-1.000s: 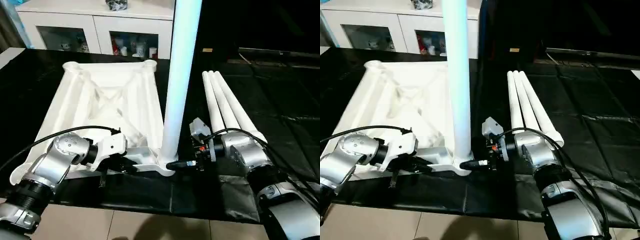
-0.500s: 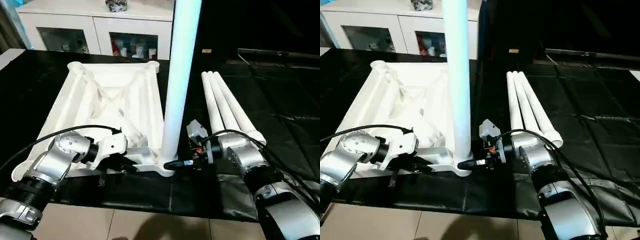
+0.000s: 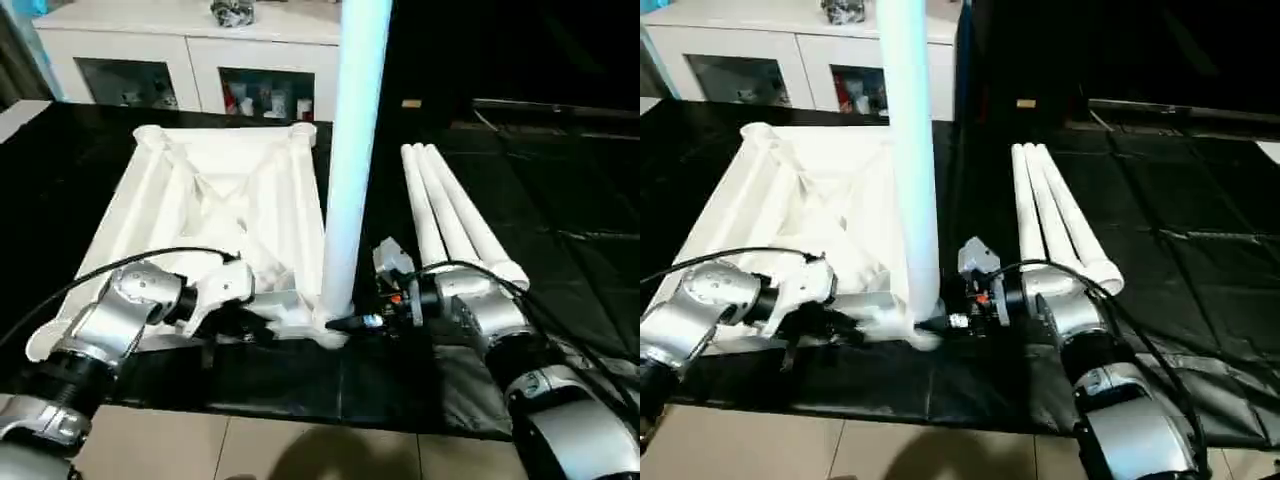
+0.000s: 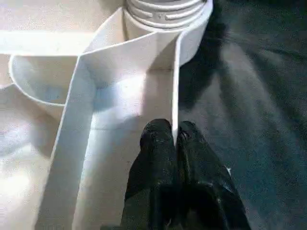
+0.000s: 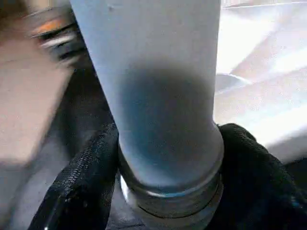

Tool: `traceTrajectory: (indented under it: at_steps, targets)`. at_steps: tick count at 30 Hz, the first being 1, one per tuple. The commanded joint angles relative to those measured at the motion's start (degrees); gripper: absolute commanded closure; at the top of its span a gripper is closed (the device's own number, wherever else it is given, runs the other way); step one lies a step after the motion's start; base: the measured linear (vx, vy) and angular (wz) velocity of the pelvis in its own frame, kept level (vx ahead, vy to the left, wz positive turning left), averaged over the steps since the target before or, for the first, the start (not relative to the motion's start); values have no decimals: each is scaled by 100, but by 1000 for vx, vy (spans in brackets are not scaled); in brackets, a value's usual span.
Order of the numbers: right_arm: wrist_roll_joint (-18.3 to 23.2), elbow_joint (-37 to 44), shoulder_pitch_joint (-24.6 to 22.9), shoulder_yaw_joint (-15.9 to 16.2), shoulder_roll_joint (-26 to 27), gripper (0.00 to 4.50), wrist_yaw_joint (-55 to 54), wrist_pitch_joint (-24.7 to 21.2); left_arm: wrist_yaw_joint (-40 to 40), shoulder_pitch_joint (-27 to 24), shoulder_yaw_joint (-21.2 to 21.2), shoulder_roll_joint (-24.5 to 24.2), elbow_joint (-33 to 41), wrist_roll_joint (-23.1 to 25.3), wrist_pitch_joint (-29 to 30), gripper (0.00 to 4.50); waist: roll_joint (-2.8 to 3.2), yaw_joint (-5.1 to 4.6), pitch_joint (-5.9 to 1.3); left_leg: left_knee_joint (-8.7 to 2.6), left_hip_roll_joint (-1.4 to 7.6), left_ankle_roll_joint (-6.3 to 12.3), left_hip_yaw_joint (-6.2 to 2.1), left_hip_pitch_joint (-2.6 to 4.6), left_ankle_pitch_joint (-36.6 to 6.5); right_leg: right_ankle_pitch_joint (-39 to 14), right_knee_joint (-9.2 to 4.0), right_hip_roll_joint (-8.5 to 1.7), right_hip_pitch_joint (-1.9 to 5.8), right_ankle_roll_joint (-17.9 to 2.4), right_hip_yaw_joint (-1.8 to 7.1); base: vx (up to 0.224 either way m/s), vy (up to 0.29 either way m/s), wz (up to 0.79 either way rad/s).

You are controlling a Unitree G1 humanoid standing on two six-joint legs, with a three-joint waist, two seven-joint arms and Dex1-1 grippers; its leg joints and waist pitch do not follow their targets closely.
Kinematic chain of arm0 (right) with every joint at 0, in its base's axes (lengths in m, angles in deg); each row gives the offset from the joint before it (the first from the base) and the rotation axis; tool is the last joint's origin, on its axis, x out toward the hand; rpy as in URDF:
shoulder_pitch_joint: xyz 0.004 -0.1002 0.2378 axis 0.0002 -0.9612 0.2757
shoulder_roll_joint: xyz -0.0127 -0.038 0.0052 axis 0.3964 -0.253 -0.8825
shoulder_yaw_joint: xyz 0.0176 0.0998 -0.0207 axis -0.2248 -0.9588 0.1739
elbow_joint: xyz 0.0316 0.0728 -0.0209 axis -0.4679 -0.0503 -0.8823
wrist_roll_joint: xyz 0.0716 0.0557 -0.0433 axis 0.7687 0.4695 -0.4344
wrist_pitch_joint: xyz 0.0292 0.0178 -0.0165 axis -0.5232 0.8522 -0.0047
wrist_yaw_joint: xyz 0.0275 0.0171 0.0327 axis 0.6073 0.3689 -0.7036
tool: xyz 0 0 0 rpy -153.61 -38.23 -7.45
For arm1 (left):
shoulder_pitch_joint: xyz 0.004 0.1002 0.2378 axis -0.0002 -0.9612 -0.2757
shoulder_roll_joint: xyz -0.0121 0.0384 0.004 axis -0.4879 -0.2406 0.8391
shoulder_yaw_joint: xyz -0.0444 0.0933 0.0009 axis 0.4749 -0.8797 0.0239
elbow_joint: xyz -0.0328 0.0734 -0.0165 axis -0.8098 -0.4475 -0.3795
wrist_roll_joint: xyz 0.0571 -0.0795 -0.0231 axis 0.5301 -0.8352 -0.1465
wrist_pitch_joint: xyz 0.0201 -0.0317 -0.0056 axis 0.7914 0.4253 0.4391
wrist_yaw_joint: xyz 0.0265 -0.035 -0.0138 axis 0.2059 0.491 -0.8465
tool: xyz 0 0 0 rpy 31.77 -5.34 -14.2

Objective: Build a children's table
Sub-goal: Rotate leg to tighten

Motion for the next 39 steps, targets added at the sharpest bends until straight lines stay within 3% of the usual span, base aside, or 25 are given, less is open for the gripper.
traceTrajectory:
  at_steps: [1,3,7,10,13,14,16,17,19,22,27,31,39]
  targets:
    - [-107,-127,-68,-20,438,176,-1100,-264,-825,167,112,532,-122,-91,522,450,93,-45,-284,-442,103,-139,-31,52,-1719,-2305,-565,-434,232,-1003,247,0,0,0]
    - [18,-154,-54,-207,769,176,-1707,-453,-1534,273,347,920,-164,-123,946,450,78,-89,-286,-442,90,-194,-45,52,-1663,-2422,-581,-430,222,-919,248,0,0,0]
    - [64,-375,89,-402,1365,176,-2882,-548,-2646,445,623,1592,-134,-69,1471,450,70,-124,-301,-425,65,-100,-49,37,-1632,-2499,-614,-415,202,-823,239,0,0,0]
    - [-17,-499,215,-399,1602,176,-3300,-526,-3010,595,707,1880,-144,-42,1586,450,51,-119,-317,-415,60,1,-33,7,-1442,-2221,-604,-401,208,-842,251,0,0,0]
    - [-16,-472,229,-415,1666,176,-3283,-511,-3028,632,674,1921,-134,29,1579,450,58,-99,-351,-402,66,83,-20,-30,-1145,-1576,-536,-387,240,-954,255,0,0,0]
    - [-36,-456,221,-397,1653,176,-3234,-464,-2984,639,639,1886,-153,72,1530,450,76,-97,-355,-395,66,117,-14,-35,-1064,-1344,-515,-387,243,-1013,255,0,0,0]
    - [-96,-432,215,-414,1631,120,-3246,-439,-2924,636,603,1827,-154,140,1515,450,69,-103,-361,-388,60,142,-9,-53,-987,-1113,-496,-384,266,-1066,252,0,0,0]
    - [-115,-414,212,-438,1622,120,-3255,-452,-2878,620,585,1784,-130,169,1515,450,71,-102,-362,-387,59,154,-7,-50,-973,-1067,-490,-383,267,-1081,251,0,0,0]
    - [-141,-387,204,-448,1584,97,-3282,-401,-2803,564,544,1666,-53,192,1547,450,95,-111,-348,-401,65,157,-7,-42,-1083,-1202,-513,-394,264,-1076,250,0,0,0]
    - [-201,-334,134,-352,1420,59,-3119,-306,-2581,458,499,1471,-17,182,1437,450,85,-139,-328,-429,70,101,-16,-36,-1330,-1653,-558,-403,251,-968,253,0,0,0]
    - [-234,-150,-37,-260,951,14,-2480,-184,-2099,281,456,1078,59,175,1231,450,50,-162,-339,-429,76,156,-26,-65,-1187,-1509,-539,-411,276,-961,254,0,0,0]
    - [-258,-31,-106,-200,567,3,-1882,-108,-1650,173,414,771,75,135,965,450,64,-201,-355,-406,82,265,-17,-72,-1010,-1008,-490,-398,295,-1151,244,0,0,0]
    - [-191,-8,67,-116,-172,3,-342,15,-450,-125,136,35,228,61,113,450,94,-134,-383,-362,128,458,21,-41,-688,-100,-386,-385,297,-1546,214,0,0,0]
